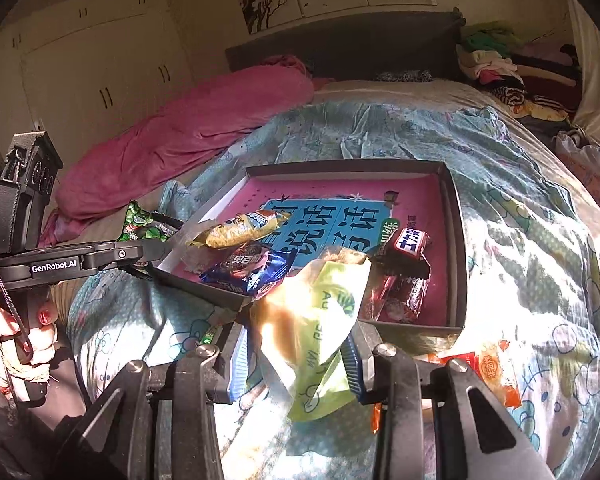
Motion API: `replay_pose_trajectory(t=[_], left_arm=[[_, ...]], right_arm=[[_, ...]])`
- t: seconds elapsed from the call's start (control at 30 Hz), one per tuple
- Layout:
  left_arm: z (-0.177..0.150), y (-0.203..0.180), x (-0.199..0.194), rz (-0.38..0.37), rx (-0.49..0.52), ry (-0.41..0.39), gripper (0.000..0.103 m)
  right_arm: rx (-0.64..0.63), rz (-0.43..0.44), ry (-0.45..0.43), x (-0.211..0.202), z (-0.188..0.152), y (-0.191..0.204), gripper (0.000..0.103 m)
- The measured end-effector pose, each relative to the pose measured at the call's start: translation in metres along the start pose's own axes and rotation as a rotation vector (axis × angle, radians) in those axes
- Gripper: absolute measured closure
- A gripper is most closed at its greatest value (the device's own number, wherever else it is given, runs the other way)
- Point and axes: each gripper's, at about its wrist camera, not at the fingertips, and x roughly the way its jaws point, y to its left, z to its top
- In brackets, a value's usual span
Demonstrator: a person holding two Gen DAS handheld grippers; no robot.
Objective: Organize snacks
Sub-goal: 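Lower the green cartoon pack into the tray with the left tool while the right tool drops the bag there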
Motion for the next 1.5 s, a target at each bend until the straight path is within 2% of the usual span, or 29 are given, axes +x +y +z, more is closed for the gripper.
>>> replay_pose_trajectory(t=[0.27, 0.53, 0.97, 1.23, 1.5], left_arm=[[0.007, 0.014, 0.014, 0.044, -0.041, -0.001, 0.069], [0.007, 0.01, 0.026, 0.052, -0.029, 0.006, 0.072], [0.006, -0.002, 0.04, 0.044, -0.003, 0.028, 0.072], [0.005, -0.006, 0.043, 0.038, 0.01, 0.028, 0.072], [0.006, -0.005, 0.045, 0.039, 0.01, 0.028, 0.072]], right_arm=[[0.0, -0.012, -0.024, 0.002, 0.012, -0.001, 0.064], [-0.005, -0.017, -0.037, 0.008, 0.019, 0.001, 0.064], [-0.007, -0.027, -0.013, 0.031, 0.027, 0.007, 0.064], [-0.023, -0.019, 0.034, 0.048, 0.027, 0.009, 0.064], [-0.064, -0.058, 0.049, 0.058, 0.029, 0.014, 0.061]])
